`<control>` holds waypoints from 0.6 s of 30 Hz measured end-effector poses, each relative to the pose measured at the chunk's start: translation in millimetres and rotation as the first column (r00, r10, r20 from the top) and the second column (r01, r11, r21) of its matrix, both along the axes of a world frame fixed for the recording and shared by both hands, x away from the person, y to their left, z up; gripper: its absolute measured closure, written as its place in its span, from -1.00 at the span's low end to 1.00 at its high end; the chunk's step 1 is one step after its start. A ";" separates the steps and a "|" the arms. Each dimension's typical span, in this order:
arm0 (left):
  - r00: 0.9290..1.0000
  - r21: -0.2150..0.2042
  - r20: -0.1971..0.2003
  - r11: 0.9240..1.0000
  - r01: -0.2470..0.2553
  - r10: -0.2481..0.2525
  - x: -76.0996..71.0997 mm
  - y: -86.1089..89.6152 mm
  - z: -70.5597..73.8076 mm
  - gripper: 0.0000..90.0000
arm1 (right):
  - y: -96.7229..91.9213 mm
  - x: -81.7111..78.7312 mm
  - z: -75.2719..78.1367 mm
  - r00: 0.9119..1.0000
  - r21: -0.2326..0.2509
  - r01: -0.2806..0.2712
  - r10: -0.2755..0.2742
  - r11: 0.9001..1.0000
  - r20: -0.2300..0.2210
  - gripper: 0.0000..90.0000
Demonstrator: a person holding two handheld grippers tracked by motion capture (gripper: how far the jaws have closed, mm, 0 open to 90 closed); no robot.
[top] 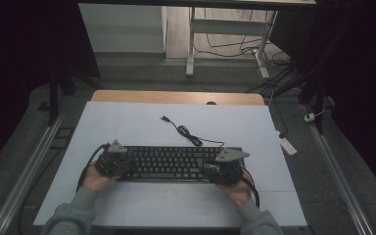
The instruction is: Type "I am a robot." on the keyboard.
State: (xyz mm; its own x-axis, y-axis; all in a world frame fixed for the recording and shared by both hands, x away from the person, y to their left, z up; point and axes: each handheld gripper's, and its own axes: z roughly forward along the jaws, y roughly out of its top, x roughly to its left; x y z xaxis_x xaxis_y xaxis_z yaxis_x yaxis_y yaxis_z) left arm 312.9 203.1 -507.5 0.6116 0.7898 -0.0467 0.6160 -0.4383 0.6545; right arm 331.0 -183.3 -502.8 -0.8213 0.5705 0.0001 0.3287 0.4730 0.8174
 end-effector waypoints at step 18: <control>1.000 0.028 -0.021 1.000 -0.011 0.011 4.4 -2.9 -8.8 0.97 | 0.7 0.0 -0.6 1.000 -0.004 -0.002 0.002 1.000 0.000 0.10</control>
State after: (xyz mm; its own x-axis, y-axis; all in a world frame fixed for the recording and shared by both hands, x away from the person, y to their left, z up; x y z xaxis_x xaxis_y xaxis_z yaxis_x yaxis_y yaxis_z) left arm 317.4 200.3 -516.2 0.6020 0.7976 -0.0375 0.6342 -0.4491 0.6293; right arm 331.0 -182.6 -503.4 -0.8225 0.5688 -0.0018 0.3278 0.4766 0.8157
